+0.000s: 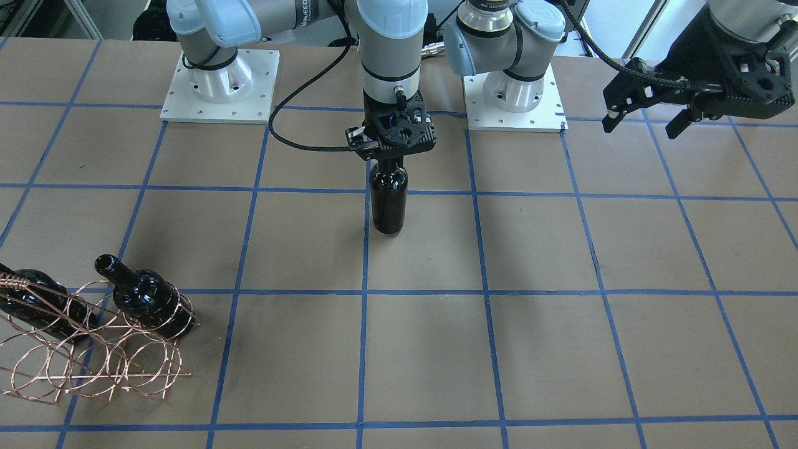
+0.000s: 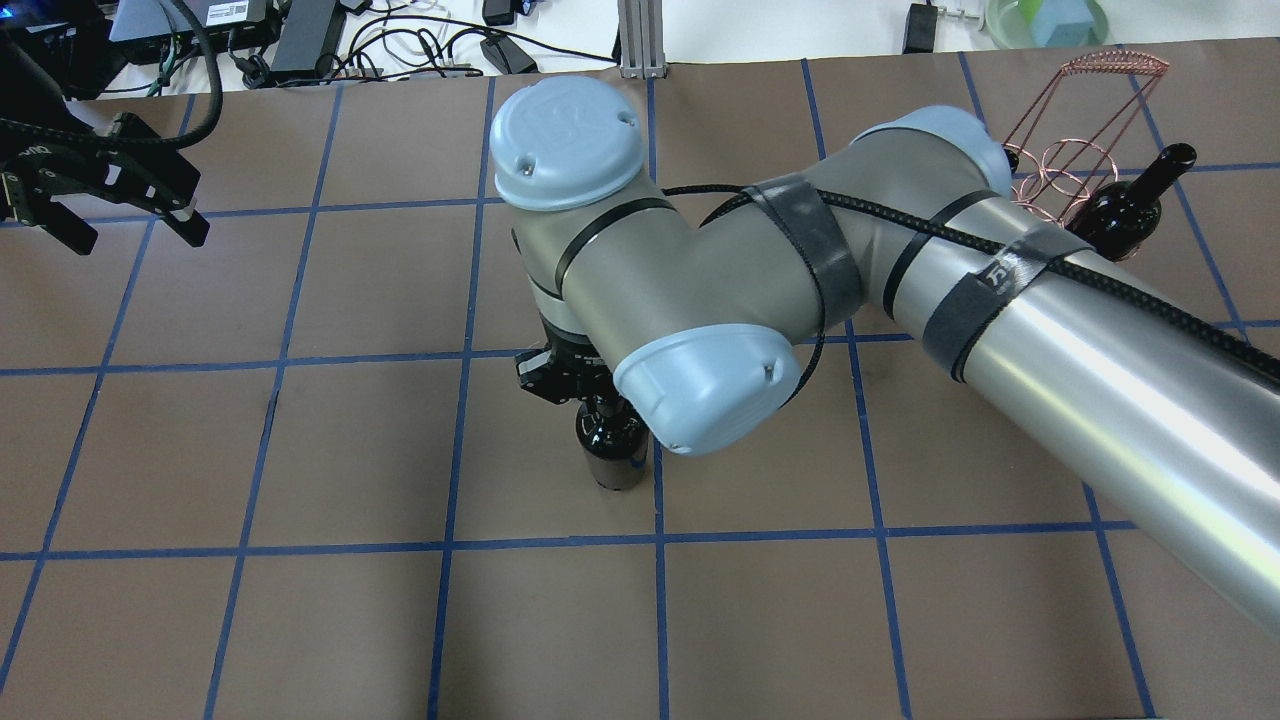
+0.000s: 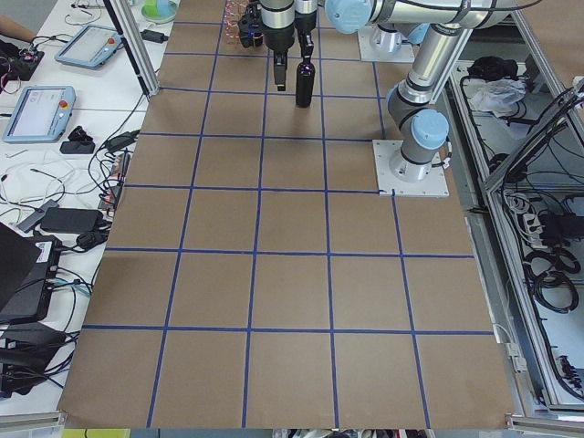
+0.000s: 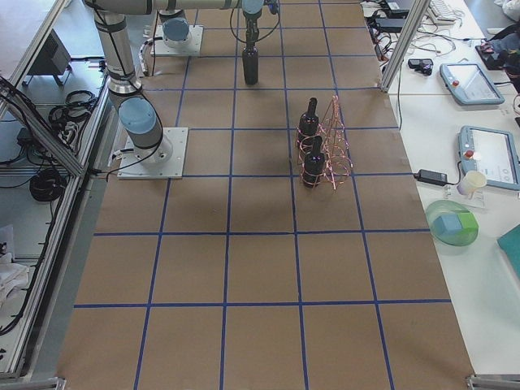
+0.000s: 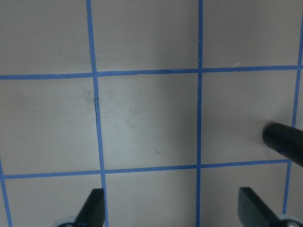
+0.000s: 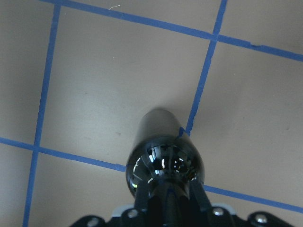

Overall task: Place wine into wine basket
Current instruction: 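Lift the bottle with the right gripper and carry it to the wire rack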

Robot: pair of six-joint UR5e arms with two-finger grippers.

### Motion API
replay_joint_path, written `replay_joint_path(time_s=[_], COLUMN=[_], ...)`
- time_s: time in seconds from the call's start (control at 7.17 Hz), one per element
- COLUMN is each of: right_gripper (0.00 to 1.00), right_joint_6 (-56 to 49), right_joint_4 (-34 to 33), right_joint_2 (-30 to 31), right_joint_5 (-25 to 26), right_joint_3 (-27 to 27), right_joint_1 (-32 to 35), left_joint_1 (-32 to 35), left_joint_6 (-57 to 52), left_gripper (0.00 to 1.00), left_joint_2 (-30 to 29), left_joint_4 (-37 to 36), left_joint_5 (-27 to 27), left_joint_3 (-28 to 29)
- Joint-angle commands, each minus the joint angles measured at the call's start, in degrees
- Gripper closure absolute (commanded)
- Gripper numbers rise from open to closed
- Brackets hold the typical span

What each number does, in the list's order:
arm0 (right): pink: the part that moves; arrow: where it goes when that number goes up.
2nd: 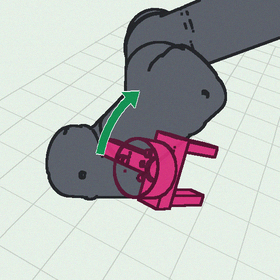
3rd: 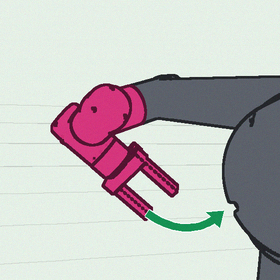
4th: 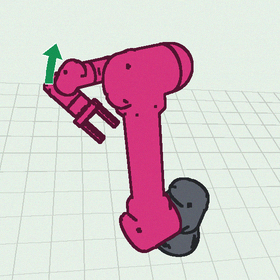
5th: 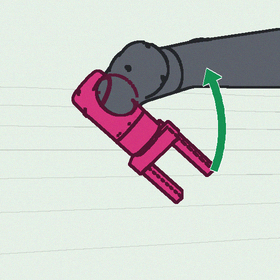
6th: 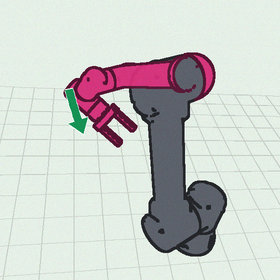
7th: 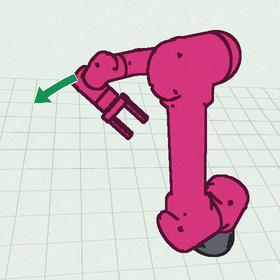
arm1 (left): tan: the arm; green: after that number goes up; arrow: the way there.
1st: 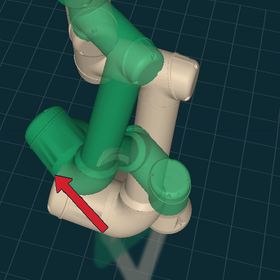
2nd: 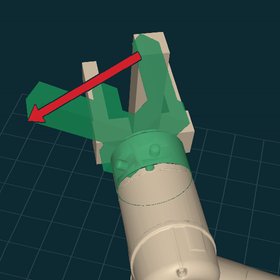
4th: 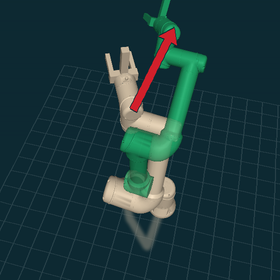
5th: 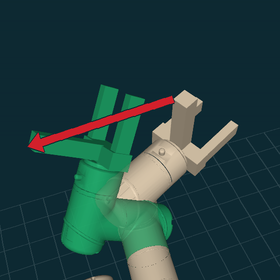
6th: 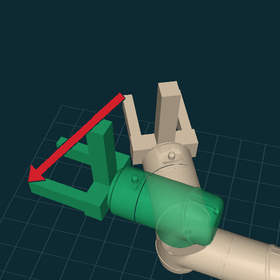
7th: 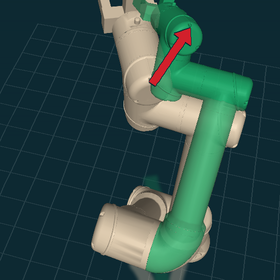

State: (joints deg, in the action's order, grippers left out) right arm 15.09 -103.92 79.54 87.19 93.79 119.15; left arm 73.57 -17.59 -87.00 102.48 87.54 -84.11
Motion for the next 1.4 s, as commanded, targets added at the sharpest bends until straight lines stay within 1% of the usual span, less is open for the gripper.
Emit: replay_joint_path(time_s=[0.0,0.28,0.56,0.84,0.98,1.12,1.26], right_gripper=[1.0,1.0,1.0,1.0,1.0,1.0,1.0], right_joint_6=[-6.7,-11.9,-18.7,-27.5,-31.6,-35.1,-38.5], right_joint_4=[0.4,0.2,0.9,9.7,13.7,15.2,18.3], right_joint_2=[0.6,0.5,1.3,3.1,4.3,5.9,7.5], right_joint_5=[0.4,0.7,0.5,1.6,2.1,4.5,5.2], right_joint_3=[-0.6,-0.8,-1.1,-4.0,-4.8,-4.9,-4.9], right_joint_1=[-4.8,-7.9,-14.2,-20.7,-23.8,-26.8,-30.2], left_joint_1=[0.0,0.0,0.0,1.0,2.7,5.7,9.1], left_joint_6=[0.0,0.0,-0.1,1.1,3.8,9.7,13.2], left_gripper=[0.0,0.0,0.0,0.0,0.0,0.0,0.0], left_joint_2=[0.0,0.1,0.1,0.1,0.1,0.0,-0.4], left_joint_4=[0.0,0.0,0.1,0.0,-0.3,-0.9,-3.8], left_joint_5=[0.0,0.0,0.0,-0.2,-0.3,0.0,0.3], left_joint_3=[0.0,0.0,-0.1,-0.1,-0.1,-0.1,-0.1])
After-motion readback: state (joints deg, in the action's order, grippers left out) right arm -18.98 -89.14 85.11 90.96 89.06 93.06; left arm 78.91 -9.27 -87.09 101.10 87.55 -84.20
